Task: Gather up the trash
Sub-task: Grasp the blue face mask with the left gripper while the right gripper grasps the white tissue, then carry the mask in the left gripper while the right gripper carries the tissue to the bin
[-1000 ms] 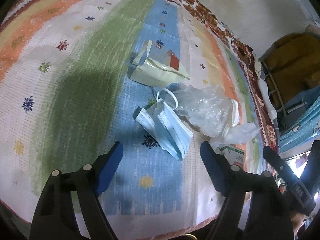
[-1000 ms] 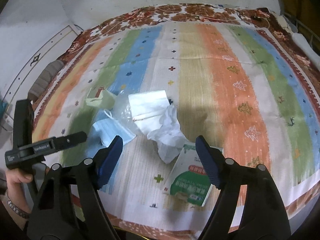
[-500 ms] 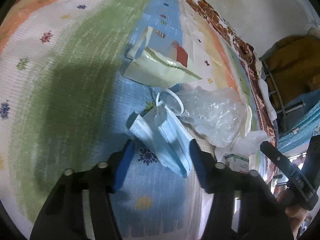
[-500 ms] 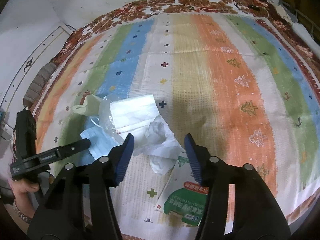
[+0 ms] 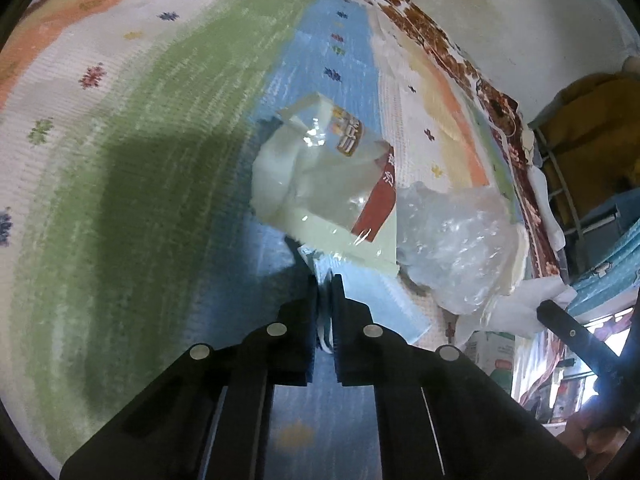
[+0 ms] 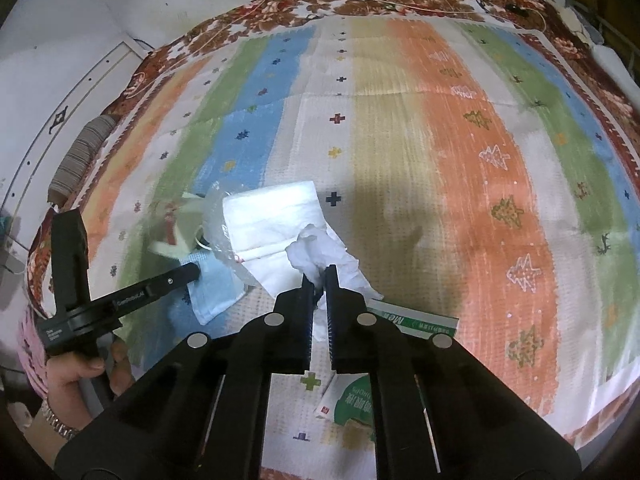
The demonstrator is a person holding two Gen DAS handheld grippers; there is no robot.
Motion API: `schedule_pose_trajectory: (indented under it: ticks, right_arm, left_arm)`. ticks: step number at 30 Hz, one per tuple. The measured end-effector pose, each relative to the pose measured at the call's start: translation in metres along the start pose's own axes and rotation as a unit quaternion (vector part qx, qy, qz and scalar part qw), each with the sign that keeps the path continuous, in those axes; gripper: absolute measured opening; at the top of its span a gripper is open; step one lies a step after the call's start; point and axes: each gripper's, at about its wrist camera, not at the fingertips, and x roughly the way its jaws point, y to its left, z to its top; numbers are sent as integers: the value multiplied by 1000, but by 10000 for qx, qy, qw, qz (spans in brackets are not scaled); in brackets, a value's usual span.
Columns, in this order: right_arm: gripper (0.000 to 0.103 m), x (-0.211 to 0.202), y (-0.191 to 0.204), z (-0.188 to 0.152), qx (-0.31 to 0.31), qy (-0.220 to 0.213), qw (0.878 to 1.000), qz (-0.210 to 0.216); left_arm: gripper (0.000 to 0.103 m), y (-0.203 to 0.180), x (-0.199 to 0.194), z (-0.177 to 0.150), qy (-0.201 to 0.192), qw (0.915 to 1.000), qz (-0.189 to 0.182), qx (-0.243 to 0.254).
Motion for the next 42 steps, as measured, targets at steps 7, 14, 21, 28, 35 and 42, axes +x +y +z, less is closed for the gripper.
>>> schedule_pose_trajectory:
  ticks: [7,14,21,28,35,42]
  right_arm:
    - [4,-28,15,-1,-121,-146,9995,248]
    - [4,-61,30,-13,-286,-292,9983,420]
    - [4,-87,36,-26,-336,-427,9974,468]
    - [4,-106,44,-40,-393,-495,9965,553]
    - [4,-131,61,-58,-743,-704,9935,506]
    - [4,-144,67,-74,-853,-782,9918,535]
  left_arm:
    - [4,-6,-43,-9,-79,9996,242,110]
    - [4,-12,-87,-20,-204,9979,504,361]
    - [4,-30,-122,-34,-456,9934,742,743]
    - [4,-44,-146,-50,-582,9870,869,1218]
    - [4,-58,-171,-66,-756,9865,722,1263]
    - [4,-41,-172,-78,-257,9929,831,812]
